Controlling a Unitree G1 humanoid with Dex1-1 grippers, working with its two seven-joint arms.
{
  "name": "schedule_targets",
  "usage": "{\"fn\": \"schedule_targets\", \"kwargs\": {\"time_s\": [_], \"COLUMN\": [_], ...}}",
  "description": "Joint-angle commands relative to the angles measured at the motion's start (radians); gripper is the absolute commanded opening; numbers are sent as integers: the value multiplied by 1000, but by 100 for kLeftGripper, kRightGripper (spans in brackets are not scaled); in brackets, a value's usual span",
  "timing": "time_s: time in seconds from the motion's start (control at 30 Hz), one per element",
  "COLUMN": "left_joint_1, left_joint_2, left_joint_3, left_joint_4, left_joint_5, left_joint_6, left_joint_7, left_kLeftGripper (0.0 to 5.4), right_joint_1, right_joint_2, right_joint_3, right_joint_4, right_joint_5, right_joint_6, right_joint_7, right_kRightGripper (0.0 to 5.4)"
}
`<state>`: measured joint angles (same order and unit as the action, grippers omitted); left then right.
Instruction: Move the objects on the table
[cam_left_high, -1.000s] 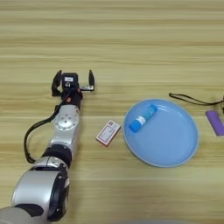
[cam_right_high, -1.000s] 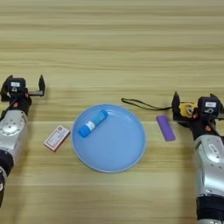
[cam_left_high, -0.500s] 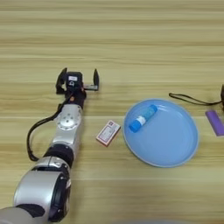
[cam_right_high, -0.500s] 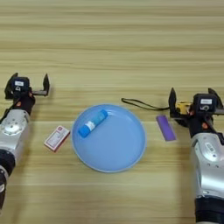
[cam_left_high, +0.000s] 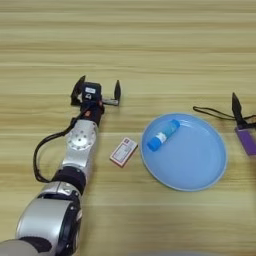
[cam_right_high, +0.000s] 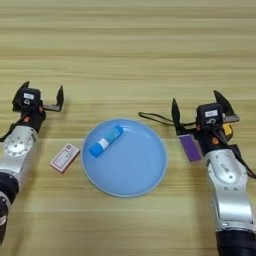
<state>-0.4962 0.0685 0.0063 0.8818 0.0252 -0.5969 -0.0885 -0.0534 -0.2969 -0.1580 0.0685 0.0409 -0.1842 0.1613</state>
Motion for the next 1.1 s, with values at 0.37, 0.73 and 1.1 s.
{"fn": "schedule_targets", "kwargs": {"time_s": [0.37, 0.73, 1.1], "left_joint_1": [255, 324, 372], "left_joint_2": [12, 34, 54], "left_joint_3": [-183, -284, -383], "left_joint_4": [-590, -690, -797], "left_joint_5": [-31, -27, 22], "left_joint_6": [335, 456, 627], "left_joint_7": [-291, -388, -423], "left_kLeftGripper": [540, 540, 540], "right_joint_1": [-35, -66, -67], "right_joint_2": [3, -13, 0], "right_joint_3": [-29, -137, -131], "right_joint_4": [54, 129, 130], "right_joint_5": [7, 44, 41], "right_joint_6": [19, 44, 45], "right_joint_7": [-32, -105, -115], "right_kRightGripper": [538, 538, 538]}}
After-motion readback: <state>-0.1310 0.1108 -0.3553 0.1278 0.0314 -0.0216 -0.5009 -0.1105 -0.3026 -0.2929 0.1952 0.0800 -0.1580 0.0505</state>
